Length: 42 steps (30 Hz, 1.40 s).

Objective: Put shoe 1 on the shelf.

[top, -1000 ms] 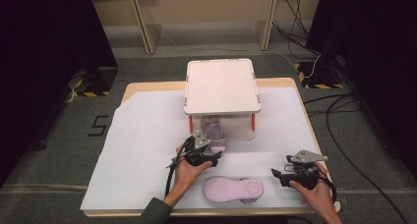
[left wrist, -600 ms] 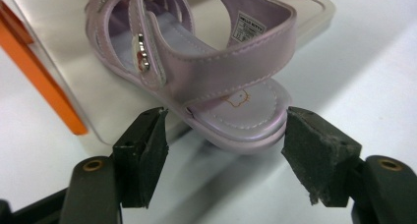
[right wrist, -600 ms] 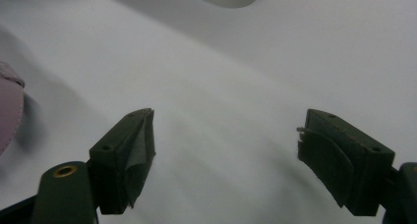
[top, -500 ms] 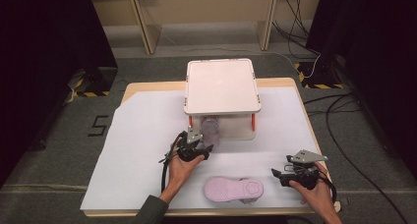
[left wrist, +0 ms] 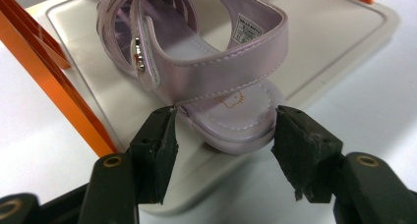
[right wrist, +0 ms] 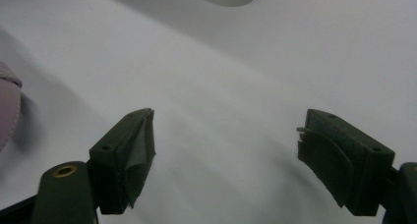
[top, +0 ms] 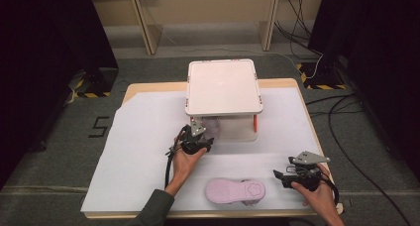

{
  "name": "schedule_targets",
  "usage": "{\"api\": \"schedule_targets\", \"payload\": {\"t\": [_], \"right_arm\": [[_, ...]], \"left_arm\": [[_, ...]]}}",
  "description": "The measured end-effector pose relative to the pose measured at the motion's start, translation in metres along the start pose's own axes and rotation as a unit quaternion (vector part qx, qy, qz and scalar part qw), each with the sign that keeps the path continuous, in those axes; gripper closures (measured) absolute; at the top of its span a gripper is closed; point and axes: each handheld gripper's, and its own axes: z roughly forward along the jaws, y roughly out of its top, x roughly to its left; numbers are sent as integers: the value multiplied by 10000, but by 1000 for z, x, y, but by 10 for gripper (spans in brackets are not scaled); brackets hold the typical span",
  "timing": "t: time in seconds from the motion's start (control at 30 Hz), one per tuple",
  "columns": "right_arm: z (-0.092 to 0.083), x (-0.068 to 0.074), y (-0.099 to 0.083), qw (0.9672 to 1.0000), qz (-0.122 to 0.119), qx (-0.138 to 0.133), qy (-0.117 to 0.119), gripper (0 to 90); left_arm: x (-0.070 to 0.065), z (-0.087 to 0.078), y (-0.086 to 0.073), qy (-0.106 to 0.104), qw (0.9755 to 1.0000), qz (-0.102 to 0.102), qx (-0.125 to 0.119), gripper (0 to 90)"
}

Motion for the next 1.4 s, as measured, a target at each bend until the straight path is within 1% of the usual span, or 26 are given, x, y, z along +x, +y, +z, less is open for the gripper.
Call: {"api": "schedule_targets", "payload": {"t": [0.1,0.13,0.17,0.2,0.23,0.27,0.3,0.37,0.4,0.43,0.47,0.53,0.6,0.67,0.73,0.77,0.87,0.9,0.97,1.13,1.27,1.33,1.37,1.4], "right_arm": [[0,0,0,10000,7,10,-1,215],[0,0,0,10000,7,10,-1,215],[0,0,0,10000,4,4,4,215],[0,0,0,10000,2,13,-4,215],[0,0,0,10000,3,-2,1,216],[0,0,0,10000,-13,-13,7,215],[0,1,0,10000,18,-9,11,215],[0,0,0,10000,-11,-7,-1,215],[0,0,0,10000,-11,-7,-1,215],[0,0,0,10000,-4,-3,1,215],[0,0,0,10000,-1,-5,-3,215],[-1,0,0,10000,-5,-11,5,215],[-1,-1,0,10000,-10,-10,5,215],[0,-1,0,10000,-20,-6,-5,215],[-1,0,0,10000,-10,-12,1,216],[-2,0,1,10000,-5,-38,-6,217],[-3,1,1,10000,5,-52,0,222],[-3,1,1,10000,13,-95,8,223],[-3,1,1,9999,-8,-113,-3,226],[-7,2,2,9998,48,-211,19,230],[-6,4,2,9997,41,-230,70,231],[-5,5,2,9997,36,-213,77,230],[-5,5,2,9997,24,-222,107,230],[-5,5,2,9997,24,-222,107,230]], "left_arm": [[2,4,3,99,9999,70,-5,419],[2,4,3,99,9999,70,-5,427],[2,6,3,155,9999,71,17,427],[3,7,2,170,9998,64,-4,423],[3,8,2,130,9999,-29,-30,424],[3,7,2,132,9999,-41,-31,426],[3,6,2,153,9999,9,-46,430],[3,4,3,285,9995,39,-136,433],[4,2,3,311,9994,28,-157,433],[6,1,3,294,9994,-56,-197,413],[7,-2,2,239,9993,-195,-228,388],[6,-6,1,92,9993,-253,-250,351],[3,-11,-1,44,9996,-183,-232,335],[1,-15,-4,-80,9997,-177,-166,306],[-2,-20,-8,-227,9994,-225,-155,286],[-3,-24,-10,-251,9993,-215,-149,250],[-4,-34,-14,-332,9992,-155,-175,240],[-3,-38,-15,-354,9991,-134,-191,238],[-3,-47,-19,-370,9990,-103,-233,235],[1,-69,-33,-446,9985,-153,-284,229],[8,-86,-49,-559,9970,-446,-307,225],[11,-94,-57,-564,9965,-510,-337,222],[13,-100,-63,-555,9961,-575,-369,216],[13,-100,-63,-555,9961,-575,-369,213]]}}
